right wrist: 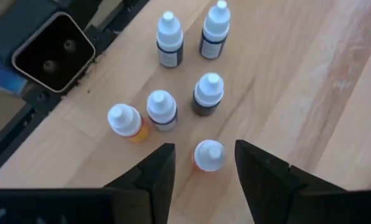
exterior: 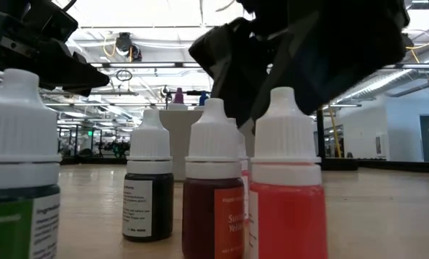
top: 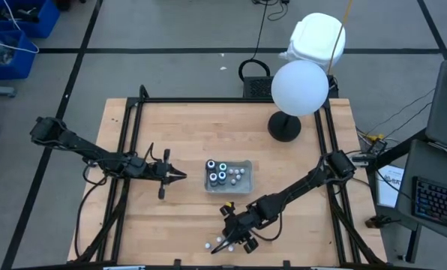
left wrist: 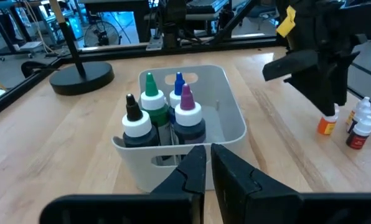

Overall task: Pick & Place food coloring
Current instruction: Put the small orange food coloring bottle into the gray bin

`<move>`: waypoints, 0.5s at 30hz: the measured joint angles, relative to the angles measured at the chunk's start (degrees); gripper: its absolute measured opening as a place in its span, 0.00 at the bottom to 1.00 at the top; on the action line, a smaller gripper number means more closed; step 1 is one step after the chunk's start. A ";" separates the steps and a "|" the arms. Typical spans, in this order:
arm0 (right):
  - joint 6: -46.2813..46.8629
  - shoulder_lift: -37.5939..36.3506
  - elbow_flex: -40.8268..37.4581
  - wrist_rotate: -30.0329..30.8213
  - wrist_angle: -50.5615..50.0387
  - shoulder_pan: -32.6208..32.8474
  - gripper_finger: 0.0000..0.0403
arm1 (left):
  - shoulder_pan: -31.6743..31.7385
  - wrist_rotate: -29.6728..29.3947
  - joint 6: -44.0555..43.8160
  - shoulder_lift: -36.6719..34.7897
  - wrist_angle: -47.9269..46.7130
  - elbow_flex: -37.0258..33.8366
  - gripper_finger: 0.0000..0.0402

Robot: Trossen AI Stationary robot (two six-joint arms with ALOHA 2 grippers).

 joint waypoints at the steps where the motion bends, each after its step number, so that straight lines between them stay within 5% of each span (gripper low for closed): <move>1: 0.02 0.01 -0.28 -0.04 0.47 0.00 0.39 | 0.00 -0.04 0.00 0.00 -0.01 0.00 0.08; 15: 0.20 -0.08 -4.54 -1.60 8.43 -0.07 0.38 | 0.00 -0.45 -0.17 0.00 0.06 0.00 0.08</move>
